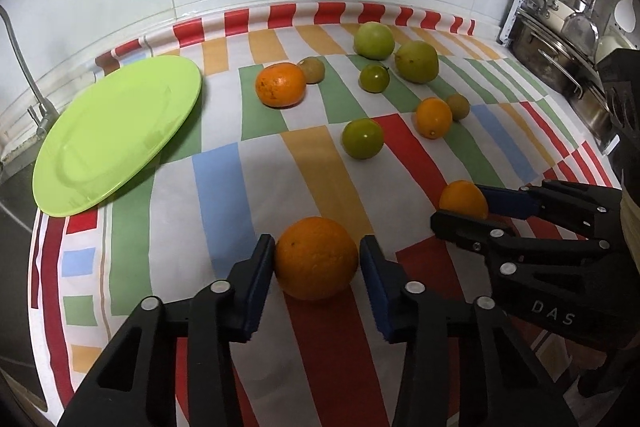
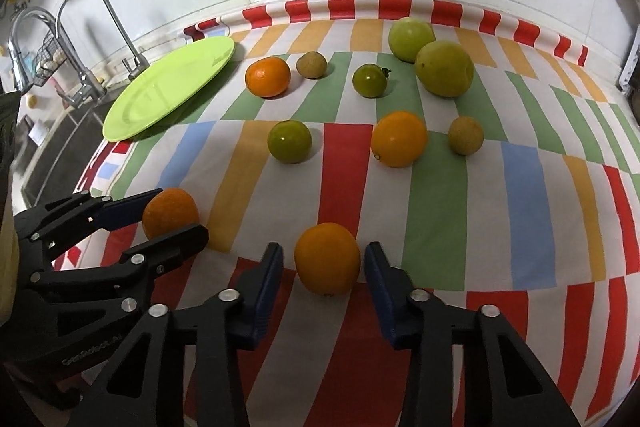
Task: Organize fruits
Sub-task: 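Grasp the large orange with the left tool while the right tool grasps a tangerine, then carry both fruits over the green plate and open both tools to drop them, then lift both tools off the plate and move them toward the remaining fruits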
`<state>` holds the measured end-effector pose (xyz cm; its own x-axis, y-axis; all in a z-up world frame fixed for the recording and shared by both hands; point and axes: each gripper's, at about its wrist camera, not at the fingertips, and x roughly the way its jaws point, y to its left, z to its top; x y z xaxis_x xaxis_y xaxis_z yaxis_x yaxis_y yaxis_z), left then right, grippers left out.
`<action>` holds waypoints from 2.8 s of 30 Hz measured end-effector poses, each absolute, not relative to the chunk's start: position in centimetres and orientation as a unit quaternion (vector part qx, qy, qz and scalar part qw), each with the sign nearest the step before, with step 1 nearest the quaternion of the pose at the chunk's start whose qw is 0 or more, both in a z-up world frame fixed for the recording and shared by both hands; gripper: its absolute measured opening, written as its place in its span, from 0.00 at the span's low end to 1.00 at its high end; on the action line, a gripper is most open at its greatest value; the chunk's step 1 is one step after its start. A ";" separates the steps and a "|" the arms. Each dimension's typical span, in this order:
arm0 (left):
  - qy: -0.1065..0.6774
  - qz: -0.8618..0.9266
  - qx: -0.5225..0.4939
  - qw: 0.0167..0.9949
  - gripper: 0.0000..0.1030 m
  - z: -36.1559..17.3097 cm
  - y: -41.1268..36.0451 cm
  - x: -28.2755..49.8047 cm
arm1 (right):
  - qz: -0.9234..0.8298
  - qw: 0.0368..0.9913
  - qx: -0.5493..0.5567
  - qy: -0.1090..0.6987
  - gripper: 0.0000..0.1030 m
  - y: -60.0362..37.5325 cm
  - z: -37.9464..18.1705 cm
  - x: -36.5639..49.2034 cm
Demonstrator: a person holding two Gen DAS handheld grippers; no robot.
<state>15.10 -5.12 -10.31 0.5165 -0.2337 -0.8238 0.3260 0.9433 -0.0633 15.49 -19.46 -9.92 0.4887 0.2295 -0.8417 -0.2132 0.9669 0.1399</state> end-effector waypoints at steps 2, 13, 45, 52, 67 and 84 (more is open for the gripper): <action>0.465 -0.162 0.046 0.869 0.40 -10.3 -5.0 15.1 | 0.127 0.863 0.010 0.488 0.32 -19.6 -10.0 15.6; 0.440 -0.155 0.039 0.883 0.39 -8.8 -4.3 14.1 | 0.135 0.872 0.007 0.470 0.32 -19.3 -8.8 15.0; 0.346 -0.033 0.040 0.937 0.39 -2.4 7.3 20.1 | 0.262 0.899 -0.052 0.348 0.32 -6.3 -0.4 23.0; 0.372 -0.015 0.035 0.927 0.39 -4.5 9.8 22.7 | 0.281 0.879 -0.040 0.384 0.32 -3.7 -3.4 26.8; 0.407 -0.014 0.020 0.913 0.40 -8.4 11.8 25.3 | 0.293 0.854 -0.037 0.428 0.32 -1.2 -7.6 30.3; 0.358 0.015 0.020 0.934 0.61 -4.5 10.5 21.0 | 0.266 0.882 -0.029 0.389 0.42 -4.3 -4.6 26.9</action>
